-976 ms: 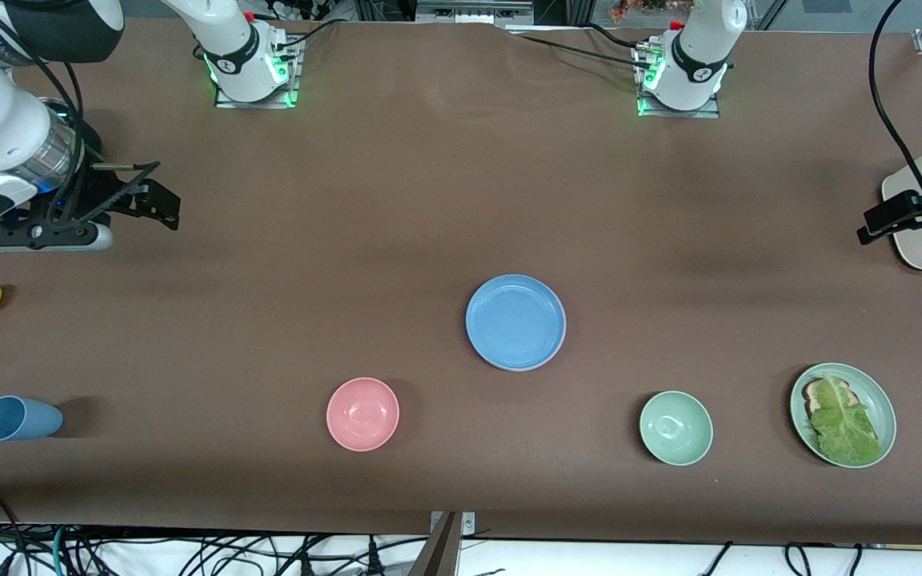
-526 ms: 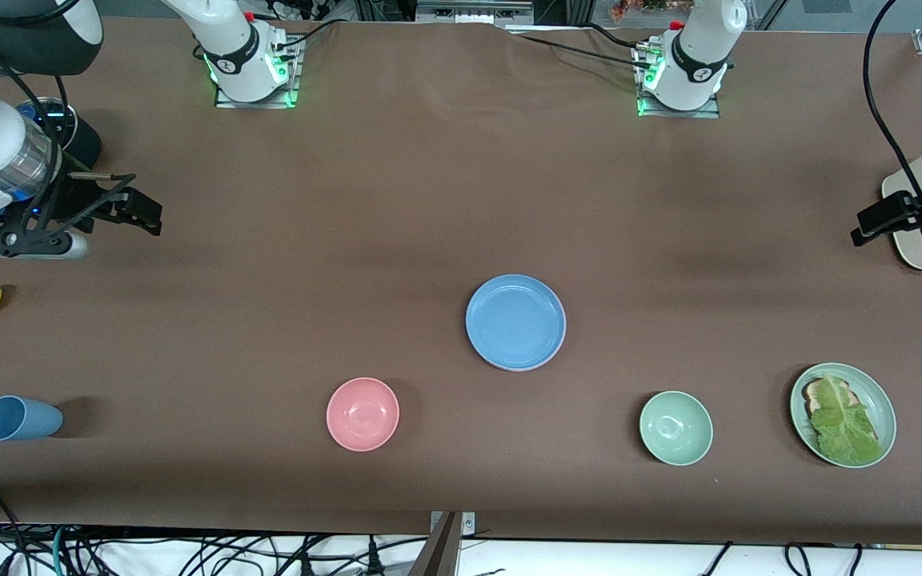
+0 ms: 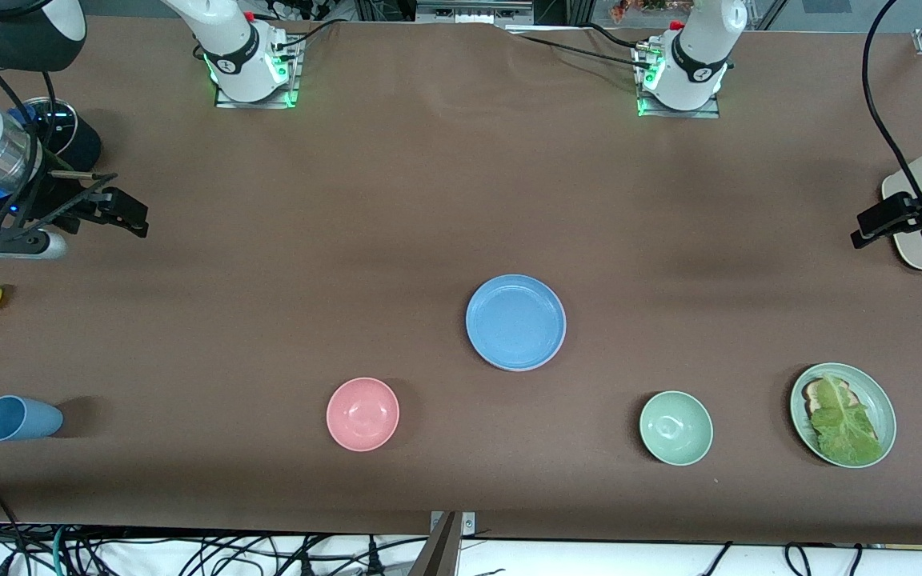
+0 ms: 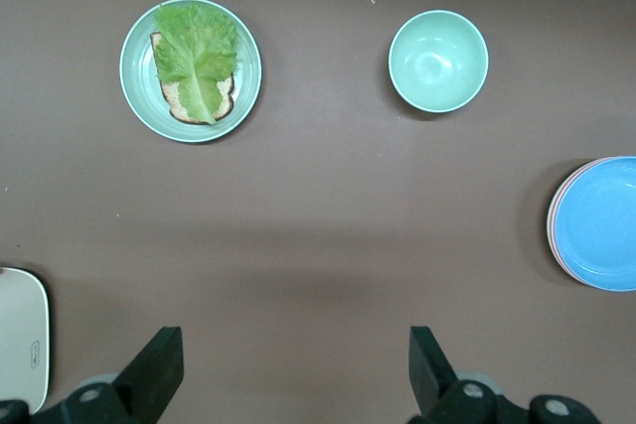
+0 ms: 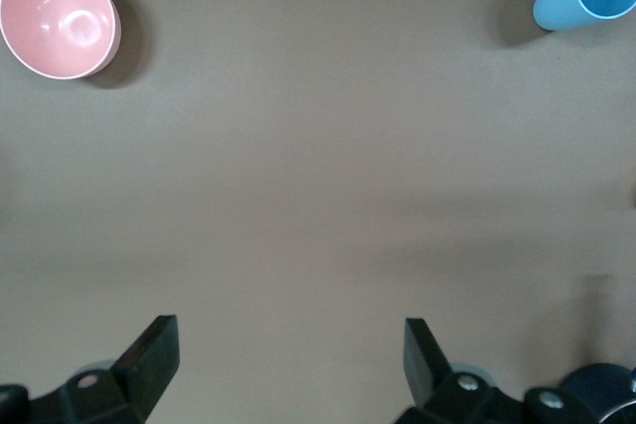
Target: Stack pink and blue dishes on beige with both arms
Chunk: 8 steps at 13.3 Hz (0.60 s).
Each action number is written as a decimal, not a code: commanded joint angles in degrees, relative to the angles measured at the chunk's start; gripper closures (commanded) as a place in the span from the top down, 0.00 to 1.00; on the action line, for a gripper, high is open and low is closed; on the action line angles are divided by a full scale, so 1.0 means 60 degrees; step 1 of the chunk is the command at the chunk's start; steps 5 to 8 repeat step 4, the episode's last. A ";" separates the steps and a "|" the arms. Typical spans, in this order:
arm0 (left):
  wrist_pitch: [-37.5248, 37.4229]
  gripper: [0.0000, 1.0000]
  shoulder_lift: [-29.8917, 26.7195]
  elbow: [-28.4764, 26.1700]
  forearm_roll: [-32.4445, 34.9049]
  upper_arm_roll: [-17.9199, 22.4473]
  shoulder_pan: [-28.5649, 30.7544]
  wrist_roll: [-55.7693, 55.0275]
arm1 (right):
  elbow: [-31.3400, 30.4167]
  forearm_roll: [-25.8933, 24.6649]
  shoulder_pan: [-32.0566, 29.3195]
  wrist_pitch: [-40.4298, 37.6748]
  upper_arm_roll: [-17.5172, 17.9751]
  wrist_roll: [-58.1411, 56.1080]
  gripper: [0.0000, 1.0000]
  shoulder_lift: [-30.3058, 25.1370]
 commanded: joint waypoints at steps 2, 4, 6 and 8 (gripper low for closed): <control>0.0062 1.00 -0.0035 0.0026 -0.0184 -0.0015 0.0017 0.0129 | 0.0184 -0.0034 -0.0040 -0.0222 0.0064 -0.0115 1.00 0.0040; 0.0062 1.00 -0.0021 0.0026 -0.0184 -0.0015 0.0017 0.0129 | 0.0126 -0.0034 -0.0040 -0.0281 0.0064 -0.0101 1.00 0.0011; 0.0062 1.00 -0.0021 0.0026 -0.0184 -0.0015 0.0017 0.0129 | 0.0126 -0.0034 -0.0040 -0.0281 0.0064 -0.0101 1.00 0.0011; 0.0062 1.00 -0.0021 0.0026 -0.0184 -0.0015 0.0017 0.0129 | 0.0126 -0.0034 -0.0040 -0.0281 0.0064 -0.0101 1.00 0.0011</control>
